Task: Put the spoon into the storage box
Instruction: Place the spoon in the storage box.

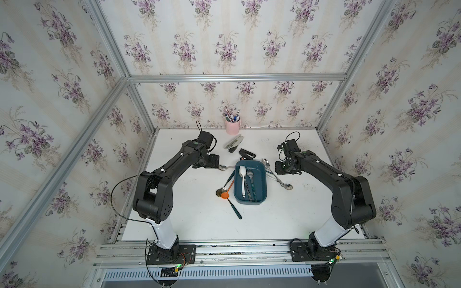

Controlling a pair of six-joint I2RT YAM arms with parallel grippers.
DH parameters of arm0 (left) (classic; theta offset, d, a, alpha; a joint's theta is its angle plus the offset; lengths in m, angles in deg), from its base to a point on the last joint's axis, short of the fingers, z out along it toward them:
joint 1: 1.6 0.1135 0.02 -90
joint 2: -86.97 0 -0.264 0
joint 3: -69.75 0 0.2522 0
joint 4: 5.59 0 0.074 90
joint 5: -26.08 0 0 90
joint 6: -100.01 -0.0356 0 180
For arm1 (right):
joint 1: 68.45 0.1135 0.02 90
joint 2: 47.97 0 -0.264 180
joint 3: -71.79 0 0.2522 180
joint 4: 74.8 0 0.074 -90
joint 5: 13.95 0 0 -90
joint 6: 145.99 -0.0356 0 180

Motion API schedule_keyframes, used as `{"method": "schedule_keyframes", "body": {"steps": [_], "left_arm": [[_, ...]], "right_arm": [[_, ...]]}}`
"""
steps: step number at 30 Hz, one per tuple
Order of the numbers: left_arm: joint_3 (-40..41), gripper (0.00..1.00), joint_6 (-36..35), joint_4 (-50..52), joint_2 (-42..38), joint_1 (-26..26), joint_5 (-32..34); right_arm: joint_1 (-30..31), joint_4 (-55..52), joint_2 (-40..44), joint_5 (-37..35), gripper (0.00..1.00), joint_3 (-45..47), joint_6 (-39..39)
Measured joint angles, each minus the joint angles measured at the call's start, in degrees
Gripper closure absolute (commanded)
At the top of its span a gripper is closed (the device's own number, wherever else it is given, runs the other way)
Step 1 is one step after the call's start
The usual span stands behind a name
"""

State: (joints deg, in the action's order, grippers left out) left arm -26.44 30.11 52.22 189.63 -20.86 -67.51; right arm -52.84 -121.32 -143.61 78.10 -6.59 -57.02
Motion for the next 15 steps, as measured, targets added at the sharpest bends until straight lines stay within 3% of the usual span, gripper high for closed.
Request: {"method": "schedule_keyframes", "body": {"steps": [15], "left_arm": [[0.1,0.11,0.1,0.4,0.6,-0.1,-0.2]], "right_arm": [[-0.6,6.4,-7.9,1.0,0.68,1.2,5.8]]}}
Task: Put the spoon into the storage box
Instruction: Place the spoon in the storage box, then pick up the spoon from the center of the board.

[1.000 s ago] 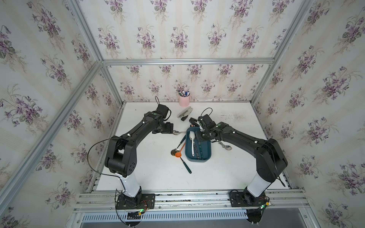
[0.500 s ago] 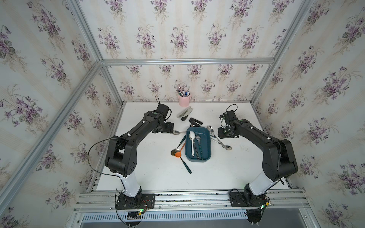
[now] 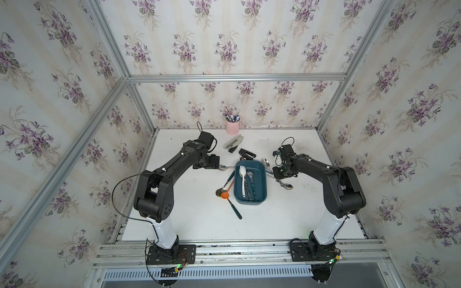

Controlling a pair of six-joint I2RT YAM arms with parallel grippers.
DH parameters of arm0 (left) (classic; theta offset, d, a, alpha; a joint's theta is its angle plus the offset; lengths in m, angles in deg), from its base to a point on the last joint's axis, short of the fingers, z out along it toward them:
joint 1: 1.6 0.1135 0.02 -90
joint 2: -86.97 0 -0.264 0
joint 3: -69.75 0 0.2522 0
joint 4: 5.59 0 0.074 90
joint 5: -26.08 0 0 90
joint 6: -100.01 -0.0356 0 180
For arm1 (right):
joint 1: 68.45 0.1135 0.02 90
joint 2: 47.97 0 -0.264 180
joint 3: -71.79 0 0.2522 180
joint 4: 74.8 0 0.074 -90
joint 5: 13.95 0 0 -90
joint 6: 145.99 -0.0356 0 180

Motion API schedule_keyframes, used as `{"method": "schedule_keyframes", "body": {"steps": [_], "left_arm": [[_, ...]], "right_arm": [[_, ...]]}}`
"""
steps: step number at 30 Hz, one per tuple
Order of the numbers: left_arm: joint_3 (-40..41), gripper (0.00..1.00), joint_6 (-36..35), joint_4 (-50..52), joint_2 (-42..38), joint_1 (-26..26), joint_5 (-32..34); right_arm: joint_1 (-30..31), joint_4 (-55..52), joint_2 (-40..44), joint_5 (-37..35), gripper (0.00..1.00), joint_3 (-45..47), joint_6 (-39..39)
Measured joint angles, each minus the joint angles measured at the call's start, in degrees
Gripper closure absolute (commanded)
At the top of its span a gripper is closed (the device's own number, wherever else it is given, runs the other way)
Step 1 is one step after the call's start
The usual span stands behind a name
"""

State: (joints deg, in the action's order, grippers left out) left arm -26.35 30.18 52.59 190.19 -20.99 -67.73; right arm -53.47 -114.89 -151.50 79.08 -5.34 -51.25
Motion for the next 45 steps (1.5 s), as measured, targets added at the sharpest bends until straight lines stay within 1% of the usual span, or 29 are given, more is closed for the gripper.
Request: {"method": "schedule_keyframes", "body": {"steps": [6,13,18,21,25,29,32,41,45], "left_arm": [[0.7,0.11,0.0,0.0,-0.4,0.0,0.0],[0.9,0.11,0.3,0.3,-0.7,0.0,0.1],[0.9,0.11,0.5,0.3,-1.0,0.0,0.1],[1.2,0.11,0.5,0.4,-1.0,0.0,0.1],[1.3,0.11,0.5,0.4,-1.0,0.0,0.1],[1.3,0.11,0.5,0.4,-1.0,0.0,0.1],[1.3,0.11,0.7,0.4,-1.0,0.0,0.1],[0.4,0.11,0.7,0.7,-0.3,0.0,0.0],[-0.2,0.11,0.7,0.7,0.1,-0.1,0.0]], "right_arm": [[0.0,2.1,-1.7,0.6,0.70,-0.8,0.2],[0.0,3.5,-2.8,-0.7,0.74,-0.3,0.8],[0.0,5.5,-3.1,-0.5,0.80,0.0,1.1],[0.0,6.4,-3.1,-0.3,0.81,0.5,1.2],[0.0,8.0,-3.0,0.2,0.87,1.2,1.3],[0.0,9.5,-2.8,0.4,0.91,1.8,1.3],[0.0,9.9,-2.3,0.4,0.91,2.4,1.4],[0.0,5.3,1.6,-2.5,0.93,3.4,1.5],[0.0,3.3,3.8,-3.9,0.95,2.2,1.5]]}}
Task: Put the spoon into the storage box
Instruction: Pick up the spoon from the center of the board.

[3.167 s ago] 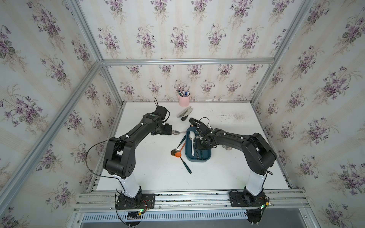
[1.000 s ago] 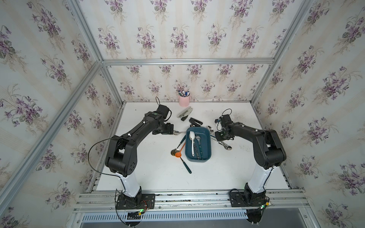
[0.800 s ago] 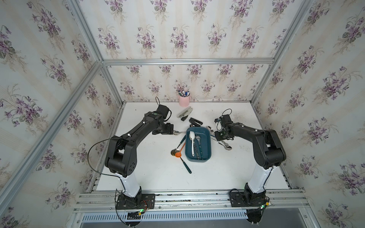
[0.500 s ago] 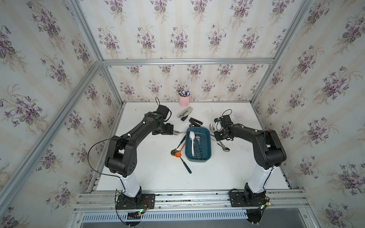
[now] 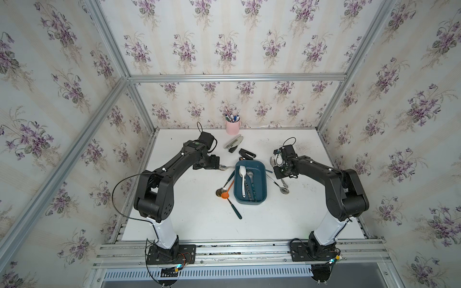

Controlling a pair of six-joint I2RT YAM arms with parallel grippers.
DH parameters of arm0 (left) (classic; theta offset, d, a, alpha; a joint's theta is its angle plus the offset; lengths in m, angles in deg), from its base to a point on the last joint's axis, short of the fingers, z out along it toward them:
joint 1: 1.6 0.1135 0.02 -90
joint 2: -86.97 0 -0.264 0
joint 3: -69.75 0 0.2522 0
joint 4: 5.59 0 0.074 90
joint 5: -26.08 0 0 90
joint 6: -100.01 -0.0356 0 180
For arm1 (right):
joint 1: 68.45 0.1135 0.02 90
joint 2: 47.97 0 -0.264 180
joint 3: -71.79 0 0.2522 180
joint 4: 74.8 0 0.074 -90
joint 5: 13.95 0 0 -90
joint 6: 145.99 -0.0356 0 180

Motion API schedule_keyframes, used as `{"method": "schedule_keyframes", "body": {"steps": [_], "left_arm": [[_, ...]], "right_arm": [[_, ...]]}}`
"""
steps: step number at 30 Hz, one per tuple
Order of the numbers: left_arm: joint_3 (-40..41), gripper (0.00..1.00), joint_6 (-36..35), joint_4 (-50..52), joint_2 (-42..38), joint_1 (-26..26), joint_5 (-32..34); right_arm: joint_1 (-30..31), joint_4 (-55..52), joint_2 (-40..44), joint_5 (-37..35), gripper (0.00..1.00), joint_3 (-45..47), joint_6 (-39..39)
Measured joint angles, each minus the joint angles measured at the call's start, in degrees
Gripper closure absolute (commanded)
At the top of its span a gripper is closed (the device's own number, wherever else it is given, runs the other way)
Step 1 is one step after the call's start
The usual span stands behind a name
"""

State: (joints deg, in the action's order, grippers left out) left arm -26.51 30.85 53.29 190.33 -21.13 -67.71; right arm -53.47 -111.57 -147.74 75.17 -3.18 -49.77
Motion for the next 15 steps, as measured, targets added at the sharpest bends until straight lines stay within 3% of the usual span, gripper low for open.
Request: {"method": "schedule_keyframes", "body": {"steps": [7,15], "left_arm": [[-0.4,0.11,0.0,0.0,0.1,0.0,0.0],[-0.4,0.11,0.0,0.0,0.5,0.0,-0.2]], "right_arm": [[0.7,-4.9,4.6,-1.6,0.95,-4.6,-2.1],[7.1,-10.7,9.2,-0.2,0.95,-9.3,-9.5]]}}
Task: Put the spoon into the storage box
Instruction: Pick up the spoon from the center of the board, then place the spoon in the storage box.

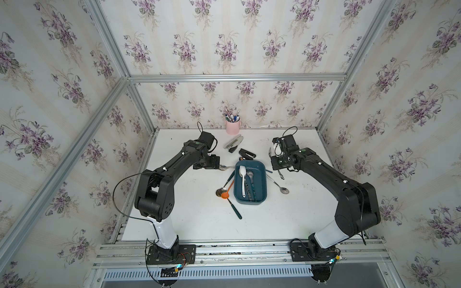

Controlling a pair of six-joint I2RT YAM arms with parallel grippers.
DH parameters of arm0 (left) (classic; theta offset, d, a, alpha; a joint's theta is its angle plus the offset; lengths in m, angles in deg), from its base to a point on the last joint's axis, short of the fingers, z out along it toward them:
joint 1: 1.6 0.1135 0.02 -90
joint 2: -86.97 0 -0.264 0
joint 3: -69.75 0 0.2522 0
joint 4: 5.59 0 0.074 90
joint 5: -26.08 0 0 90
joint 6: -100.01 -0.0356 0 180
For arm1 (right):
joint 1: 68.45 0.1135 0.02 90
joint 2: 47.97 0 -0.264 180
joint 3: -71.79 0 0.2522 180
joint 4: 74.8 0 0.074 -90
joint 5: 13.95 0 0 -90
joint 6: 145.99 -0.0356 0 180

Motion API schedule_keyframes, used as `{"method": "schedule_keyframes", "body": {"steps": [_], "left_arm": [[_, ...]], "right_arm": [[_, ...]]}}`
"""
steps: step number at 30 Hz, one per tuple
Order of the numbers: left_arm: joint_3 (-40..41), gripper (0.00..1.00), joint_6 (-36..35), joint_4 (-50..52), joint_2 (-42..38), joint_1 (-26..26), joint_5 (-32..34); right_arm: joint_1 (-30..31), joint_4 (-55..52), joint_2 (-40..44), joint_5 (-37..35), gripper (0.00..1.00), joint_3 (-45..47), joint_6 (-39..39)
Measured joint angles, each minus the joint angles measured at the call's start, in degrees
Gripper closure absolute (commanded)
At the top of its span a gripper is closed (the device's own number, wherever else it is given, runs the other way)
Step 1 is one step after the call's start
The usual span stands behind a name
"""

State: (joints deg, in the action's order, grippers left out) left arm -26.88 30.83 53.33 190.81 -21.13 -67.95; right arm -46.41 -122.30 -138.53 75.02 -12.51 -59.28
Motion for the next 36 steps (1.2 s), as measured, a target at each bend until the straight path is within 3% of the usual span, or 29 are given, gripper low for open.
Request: {"method": "schedule_keyframes", "body": {"steps": [10,18,36], "left_arm": [[0.4,0.11,0.0,-0.1,0.0,0.0,-0.2],[1.7,0.11,0.0,-0.2,-0.3,0.0,-0.2],[2.6,0.11,0.2,-0.3,-1.5,0.0,0.3]], "right_arm": [[8.2,-2.5,1.2,0.8,0.95,-0.8,-10.2],[17.3,-0.3,-2.5,1.7,0.95,1.2,-16.8],[20.4,5.2,-10.2,-8.8,0.94,3.9,-23.7]]}}
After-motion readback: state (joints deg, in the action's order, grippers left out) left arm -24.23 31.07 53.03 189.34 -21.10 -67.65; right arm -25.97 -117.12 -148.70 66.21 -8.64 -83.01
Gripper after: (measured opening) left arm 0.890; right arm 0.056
